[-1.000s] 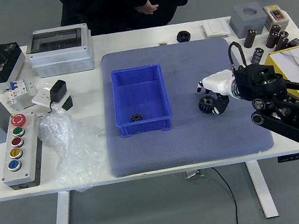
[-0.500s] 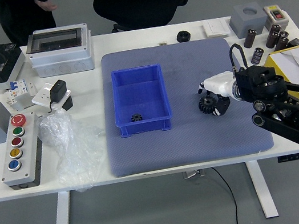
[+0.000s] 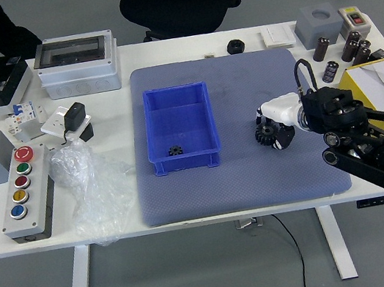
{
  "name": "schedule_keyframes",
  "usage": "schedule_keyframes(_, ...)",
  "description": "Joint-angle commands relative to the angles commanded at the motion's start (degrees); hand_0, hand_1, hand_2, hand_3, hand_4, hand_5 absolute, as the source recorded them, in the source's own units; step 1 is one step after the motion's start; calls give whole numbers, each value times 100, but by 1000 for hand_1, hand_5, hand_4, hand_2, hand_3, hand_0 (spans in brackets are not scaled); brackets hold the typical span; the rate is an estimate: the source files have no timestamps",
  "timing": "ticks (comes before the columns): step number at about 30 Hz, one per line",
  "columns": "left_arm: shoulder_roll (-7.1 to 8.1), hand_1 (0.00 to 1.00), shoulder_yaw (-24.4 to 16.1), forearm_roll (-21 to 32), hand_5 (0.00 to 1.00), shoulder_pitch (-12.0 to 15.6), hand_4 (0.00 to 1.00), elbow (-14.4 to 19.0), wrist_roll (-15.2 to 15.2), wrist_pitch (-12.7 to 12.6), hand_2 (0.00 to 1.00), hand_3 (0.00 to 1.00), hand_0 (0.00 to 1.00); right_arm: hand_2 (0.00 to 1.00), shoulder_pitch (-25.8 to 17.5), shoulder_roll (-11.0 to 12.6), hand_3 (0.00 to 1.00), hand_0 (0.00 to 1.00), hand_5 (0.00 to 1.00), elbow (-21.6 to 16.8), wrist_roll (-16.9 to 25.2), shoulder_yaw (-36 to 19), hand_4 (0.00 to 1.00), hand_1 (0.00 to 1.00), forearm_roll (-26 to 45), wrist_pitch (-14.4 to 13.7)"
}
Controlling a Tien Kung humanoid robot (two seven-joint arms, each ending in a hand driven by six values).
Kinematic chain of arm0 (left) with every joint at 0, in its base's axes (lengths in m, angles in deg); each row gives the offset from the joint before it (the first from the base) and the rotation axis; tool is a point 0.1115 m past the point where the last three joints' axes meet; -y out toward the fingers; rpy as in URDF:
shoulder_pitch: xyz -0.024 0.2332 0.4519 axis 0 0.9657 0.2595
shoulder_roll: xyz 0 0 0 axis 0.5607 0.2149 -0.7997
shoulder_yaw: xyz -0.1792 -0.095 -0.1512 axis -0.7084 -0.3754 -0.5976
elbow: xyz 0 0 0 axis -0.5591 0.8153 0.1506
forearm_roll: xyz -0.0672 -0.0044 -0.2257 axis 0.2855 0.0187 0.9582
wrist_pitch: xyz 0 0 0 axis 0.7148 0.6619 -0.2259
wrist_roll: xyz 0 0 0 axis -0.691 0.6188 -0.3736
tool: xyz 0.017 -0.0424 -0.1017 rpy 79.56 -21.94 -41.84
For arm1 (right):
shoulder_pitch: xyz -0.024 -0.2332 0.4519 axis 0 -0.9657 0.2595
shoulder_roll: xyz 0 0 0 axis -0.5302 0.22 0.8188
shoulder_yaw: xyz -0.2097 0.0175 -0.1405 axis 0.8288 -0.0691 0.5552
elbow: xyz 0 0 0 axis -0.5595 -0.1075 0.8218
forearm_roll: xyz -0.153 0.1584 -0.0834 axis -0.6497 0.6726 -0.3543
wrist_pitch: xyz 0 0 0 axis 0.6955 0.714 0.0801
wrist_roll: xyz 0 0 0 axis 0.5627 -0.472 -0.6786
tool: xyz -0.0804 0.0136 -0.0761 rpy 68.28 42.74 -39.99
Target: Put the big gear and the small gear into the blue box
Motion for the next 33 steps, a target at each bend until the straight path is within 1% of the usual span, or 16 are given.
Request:
schedule_keyframes(5,-4,827,-2,0,371,1,594,0,-2,-1,825,774,859,626,-9,-17,630,437,99,29,11,-7,776,490,-13,-86)
schedule_keyframes(6,-5,826,-2,1,371,1,594,0,-2,0,825,774,859,543,-10,-21,582,387,133,35,13,-6,729,440,-14,-100)
schedule_keyframes(11,-10,826,-8,-3,371,-2,594,0,-3,0,825,774,859,543,-16,-36,582,387,133,64,24,11,729,440,11,-157)
schedule_keyframes(12,-11,827,-9,-4,371,-2,594,0,-3,0,825,775,859,498,-18,-40,573,378,175,71,26,11,655,412,17,-174)
schedule_keyframes(17,-15,827,-17,-8,371,-3,594,0,-2,-2,825,775,859,498,-24,-61,573,378,175,92,27,7,655,412,23,-267)
schedule_keyframes(18,-15,827,-18,-8,371,-4,594,0,-2,-2,825,775,857,480,-24,-63,569,379,206,93,27,5,610,398,21,-289)
schedule_keyframes(21,-10,827,-24,-8,371,-3,594,-1,-2,-5,825,775,857,480,-12,-52,569,379,206,82,26,-7,610,398,20,-333)
schedule_keyframes(27,1,827,-30,-5,371,-1,594,-2,-7,-4,825,773,857,468,45,22,563,375,211,13,16,-50,597,390,23,-346)
schedule_keyframes(33,21,827,-64,-21,372,-3,595,0,-13,5,825,774,857,469,112,159,559,384,216,-78,7,-67,584,388,64,-310)
